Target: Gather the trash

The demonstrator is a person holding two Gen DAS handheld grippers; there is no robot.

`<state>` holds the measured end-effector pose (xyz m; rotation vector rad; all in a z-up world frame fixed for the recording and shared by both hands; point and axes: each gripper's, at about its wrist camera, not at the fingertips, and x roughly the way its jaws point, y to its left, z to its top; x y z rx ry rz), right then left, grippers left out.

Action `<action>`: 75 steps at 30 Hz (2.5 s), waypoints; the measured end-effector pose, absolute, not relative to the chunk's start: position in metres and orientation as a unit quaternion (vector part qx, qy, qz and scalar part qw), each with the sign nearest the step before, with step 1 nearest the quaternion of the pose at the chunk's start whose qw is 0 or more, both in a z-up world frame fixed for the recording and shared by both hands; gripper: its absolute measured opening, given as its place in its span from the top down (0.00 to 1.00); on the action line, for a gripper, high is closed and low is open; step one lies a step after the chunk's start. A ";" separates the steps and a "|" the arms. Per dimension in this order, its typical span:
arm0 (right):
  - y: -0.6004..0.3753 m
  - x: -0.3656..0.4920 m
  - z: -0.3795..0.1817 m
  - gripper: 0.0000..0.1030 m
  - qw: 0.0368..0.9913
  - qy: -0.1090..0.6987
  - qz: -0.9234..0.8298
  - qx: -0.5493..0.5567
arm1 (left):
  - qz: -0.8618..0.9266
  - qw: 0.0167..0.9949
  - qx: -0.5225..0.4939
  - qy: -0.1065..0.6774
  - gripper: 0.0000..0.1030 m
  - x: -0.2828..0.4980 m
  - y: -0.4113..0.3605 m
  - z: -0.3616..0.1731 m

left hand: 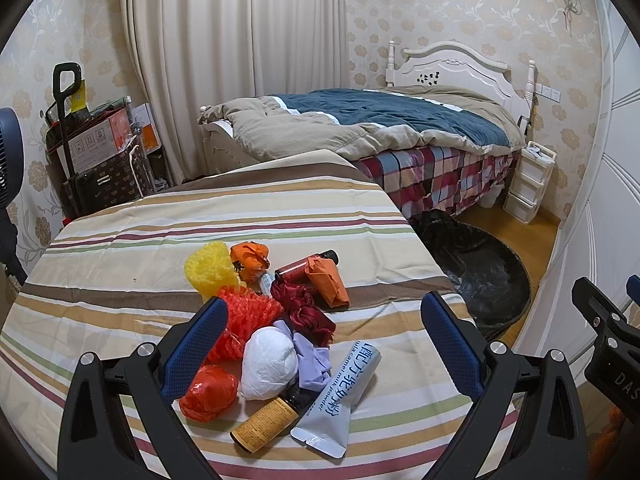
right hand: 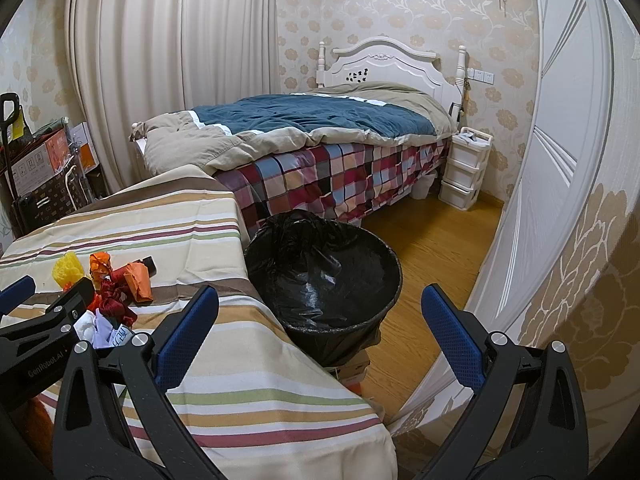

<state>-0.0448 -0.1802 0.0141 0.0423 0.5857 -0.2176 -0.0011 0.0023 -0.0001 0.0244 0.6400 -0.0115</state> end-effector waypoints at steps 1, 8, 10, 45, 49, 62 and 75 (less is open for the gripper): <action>-0.180 -0.045 0.014 0.04 0.951 0.288 -0.107 0.021 | -0.006 0.949 0.012 0.314 0.06 -0.002 0.002 -0.001; -0.180 -0.045 0.013 0.04 0.951 0.288 -0.107 0.021 | -0.005 0.949 0.011 0.314 0.07 -0.002 0.001 -0.002; -0.181 -0.045 0.014 0.04 0.951 0.288 -0.107 0.021 | -0.005 0.949 0.012 0.314 0.07 -0.002 0.001 -0.002; -0.174 -0.049 0.012 0.04 0.950 0.297 -0.097 0.021 | 0.004 0.949 0.021 0.314 0.06 -0.008 0.014 -0.005; -0.159 -0.043 0.003 0.04 0.949 0.304 -0.083 0.017 | 0.020 0.948 0.022 0.317 0.07 -0.012 0.037 -0.007; -0.097 -0.034 -0.015 0.19 0.936 0.350 0.016 0.014 | 0.078 0.940 0.016 0.331 0.12 -0.033 0.113 -0.019; -0.027 -0.017 -0.055 0.20 0.908 0.414 0.050 -0.043 | 0.100 0.932 -0.007 0.348 0.12 -0.039 0.150 -0.041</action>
